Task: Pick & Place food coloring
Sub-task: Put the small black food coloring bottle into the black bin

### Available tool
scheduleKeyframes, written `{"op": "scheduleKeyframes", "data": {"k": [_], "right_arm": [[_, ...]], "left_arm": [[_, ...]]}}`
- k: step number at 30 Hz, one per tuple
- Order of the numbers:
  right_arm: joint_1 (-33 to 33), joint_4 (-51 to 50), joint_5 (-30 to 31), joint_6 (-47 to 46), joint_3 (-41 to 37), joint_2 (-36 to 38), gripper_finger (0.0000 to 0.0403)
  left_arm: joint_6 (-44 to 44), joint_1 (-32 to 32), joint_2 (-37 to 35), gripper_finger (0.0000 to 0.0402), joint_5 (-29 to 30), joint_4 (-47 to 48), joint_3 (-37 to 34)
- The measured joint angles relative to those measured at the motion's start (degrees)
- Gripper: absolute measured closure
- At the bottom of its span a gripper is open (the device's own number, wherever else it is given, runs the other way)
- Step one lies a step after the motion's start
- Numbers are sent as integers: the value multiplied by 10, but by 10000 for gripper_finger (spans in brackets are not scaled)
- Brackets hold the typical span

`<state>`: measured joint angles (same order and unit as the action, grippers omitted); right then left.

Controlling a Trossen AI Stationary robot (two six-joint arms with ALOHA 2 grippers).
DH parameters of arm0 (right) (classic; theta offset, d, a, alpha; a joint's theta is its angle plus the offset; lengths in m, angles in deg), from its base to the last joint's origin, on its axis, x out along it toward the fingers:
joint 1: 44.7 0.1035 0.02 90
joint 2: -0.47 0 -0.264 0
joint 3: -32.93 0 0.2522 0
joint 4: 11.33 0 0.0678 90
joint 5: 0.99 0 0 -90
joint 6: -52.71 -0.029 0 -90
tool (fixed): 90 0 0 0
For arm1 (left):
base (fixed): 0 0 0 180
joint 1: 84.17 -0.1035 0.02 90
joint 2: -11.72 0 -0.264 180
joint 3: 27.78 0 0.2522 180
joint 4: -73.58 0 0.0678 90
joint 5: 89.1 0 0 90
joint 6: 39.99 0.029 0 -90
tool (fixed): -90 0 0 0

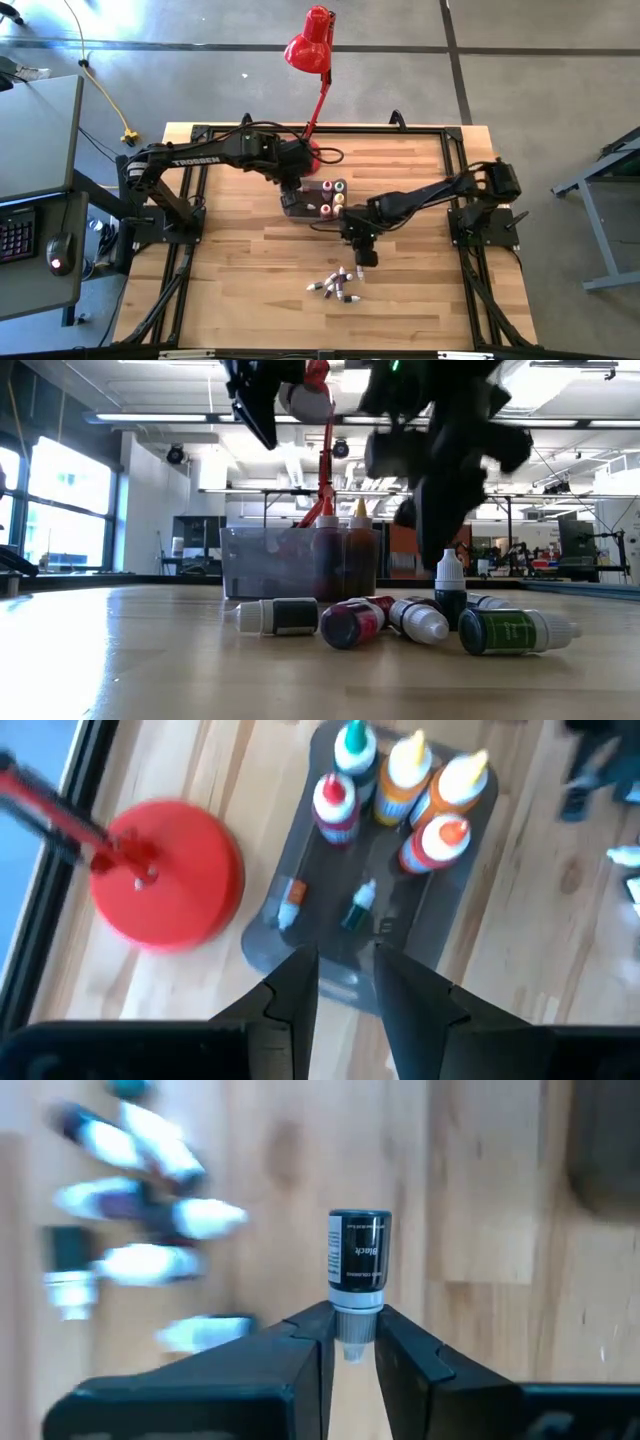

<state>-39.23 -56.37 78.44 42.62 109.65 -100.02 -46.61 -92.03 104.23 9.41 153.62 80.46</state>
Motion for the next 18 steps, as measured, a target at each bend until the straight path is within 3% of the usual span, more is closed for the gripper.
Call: {"op": "scheduleKeyframes", "data": {"k": [5, 10, 13, 18], "right_arm": [[12, 47, 24, -13, 0, 73, 356], [1, 48, 132, 32, 38, 134, 348], [-18, 26, 177, 72, 94, 127, 350], [-69, 9, 173, 131, 197, 70, 354]], "left_arm": [[-18, 4, -19, 305, 4, 20, 0], [-32, 24, -48, 305, 31, 31, 14], [-45, 43, -66, 305, 64, 30, 27], [-78, 94, -93, 305, 108, 32, 34]]}}
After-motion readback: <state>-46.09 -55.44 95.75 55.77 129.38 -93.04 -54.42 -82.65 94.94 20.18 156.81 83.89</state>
